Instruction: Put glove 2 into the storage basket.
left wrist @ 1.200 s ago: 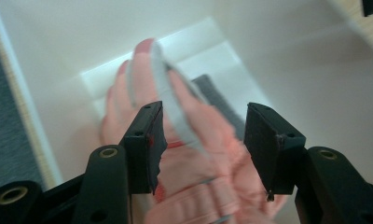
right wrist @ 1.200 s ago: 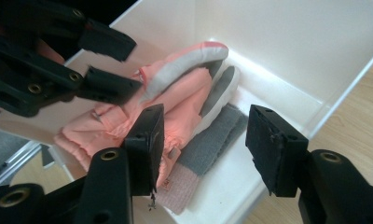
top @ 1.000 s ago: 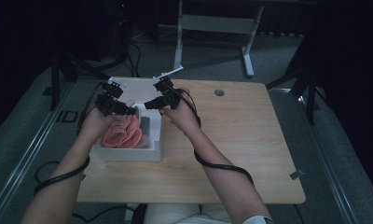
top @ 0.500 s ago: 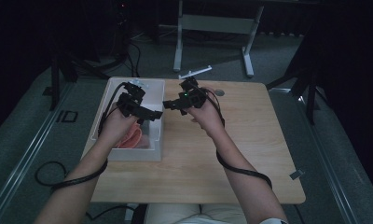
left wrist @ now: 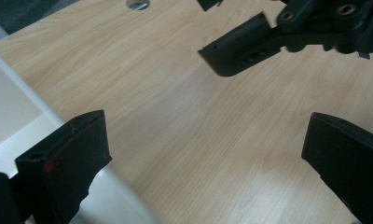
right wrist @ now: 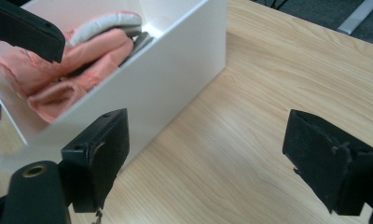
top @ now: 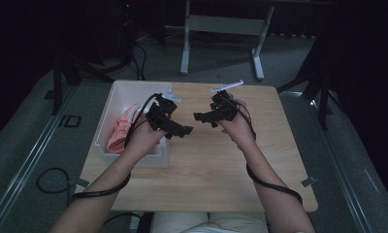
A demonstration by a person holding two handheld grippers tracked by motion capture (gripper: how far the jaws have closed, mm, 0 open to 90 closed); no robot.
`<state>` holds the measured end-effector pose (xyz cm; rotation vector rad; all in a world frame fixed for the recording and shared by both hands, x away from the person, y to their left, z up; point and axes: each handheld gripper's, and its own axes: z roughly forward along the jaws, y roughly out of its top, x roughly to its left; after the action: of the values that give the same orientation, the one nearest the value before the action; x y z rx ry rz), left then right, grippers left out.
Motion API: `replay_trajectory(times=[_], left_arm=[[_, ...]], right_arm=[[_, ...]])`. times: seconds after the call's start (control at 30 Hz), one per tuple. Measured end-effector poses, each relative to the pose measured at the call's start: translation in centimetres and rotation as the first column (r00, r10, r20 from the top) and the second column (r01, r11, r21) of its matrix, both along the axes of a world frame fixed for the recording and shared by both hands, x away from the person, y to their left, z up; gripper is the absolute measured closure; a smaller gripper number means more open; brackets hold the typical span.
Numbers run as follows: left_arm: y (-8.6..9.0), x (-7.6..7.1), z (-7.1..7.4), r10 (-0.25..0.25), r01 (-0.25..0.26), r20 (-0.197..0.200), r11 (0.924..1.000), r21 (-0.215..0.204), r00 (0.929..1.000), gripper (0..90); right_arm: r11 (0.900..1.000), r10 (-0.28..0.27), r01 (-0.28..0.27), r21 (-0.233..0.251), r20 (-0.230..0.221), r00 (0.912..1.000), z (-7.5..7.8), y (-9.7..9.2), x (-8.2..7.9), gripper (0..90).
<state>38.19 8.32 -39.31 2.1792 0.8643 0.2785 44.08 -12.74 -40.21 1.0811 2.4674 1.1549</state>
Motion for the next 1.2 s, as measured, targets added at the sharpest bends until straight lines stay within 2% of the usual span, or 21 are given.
replay_trajectory(times=[0.17,0.33,0.4,0.53,0.7,0.73,0.9,1.0,1.03,1.07,1.2], left_arm=[[-1.4,-0.4,-0.7,-0.033,0.033,-0.008,0.9994,-0.014,0.9994,0.5],[-3.1,-1.1,-1.7,-0.066,0.066,-0.001,0.9977,0.014,0.9978,0.5],[-3.4,-1.2,-1.9,-0.068,0.068,-0.005,0.9976,0.008,0.9977,0.5],[-4.7,-1.9,-3.2,-0.096,0.096,-0.014,0.9954,0.001,0.9953,0.5],[-5.7,-2.3,-4.2,-0.123,0.124,-0.021,0.9923,0.011,0.9922,0.5],[-6.1,-2.6,-4.7,-0.137,0.137,-0.019,0.9905,0.014,0.9904,0.5],[-6.8,-3.1,-5.5,-0.153,0.153,-0.016,0.988,0.015,0.9881,0.5],[-7.4,-3.5,-6.3,-0.169,0.169,-0.019,0.9851,0.029,0.9854,0.5],[-7.5,-3.6,-6.6,-0.177,0.177,-0.021,0.9835,0.035,0.9841,0.5],[-7.9,-3.9,-7.2,-0.185,0.186,-0.015,0.9816,0.045,0.9826,0.6],[-8.4,-4.3,-8.2,-0.205,0.205,-0.011,0.9774,0.049,0.9787,0.5]], right_arm=[[0.9999,0.005,-0.005,-0.014,0.005,1.0,-0.7,-1.2,-0.7,14.3],[0.9999,0.009,-0.009,-0.009,-0.001,1.0,-1.7,-2.3,-1.2,14.3],[0.9999,0.012,-0.012,-0.007,0.003,0.9999,-1.9,-2.4,-1.4,14.3],[0.9995,0.03,-0.03,-0.015,0.003,0.9996,-3.1,-3.2,-2.1,14.3],[0.9996,0.027,-0.027,-0.01,0.006,0.9996,-4.1,-4.1,-2.7,14.3],[0.9995,0.029,-0.029,-0.009,0.004,0.9996,-4.8,-4.7,-2.9,14.4],[0.9992,0.04,-0.04,-0.005,0.007,0.9992,-6.4,-5.8,-3.5,14.4],[0.9991,0.042,-0.042,-0.003,0.002,0.9991,-7.1,-6.3,-3.8,14.4],[0.9991,0.042,-0.042,-0.002,0.002,0.9991,-7.7,-6.7,-4.1,14.4],[0.9991,0.042,-0.042,-0.003,0.0,0.9991,-8.1,-7.0,-4.2,14.4],[0.9993,0.037,-0.037,-0.009,0.006,0.9993,-8.8,-7.6,-4.4,14.8]])
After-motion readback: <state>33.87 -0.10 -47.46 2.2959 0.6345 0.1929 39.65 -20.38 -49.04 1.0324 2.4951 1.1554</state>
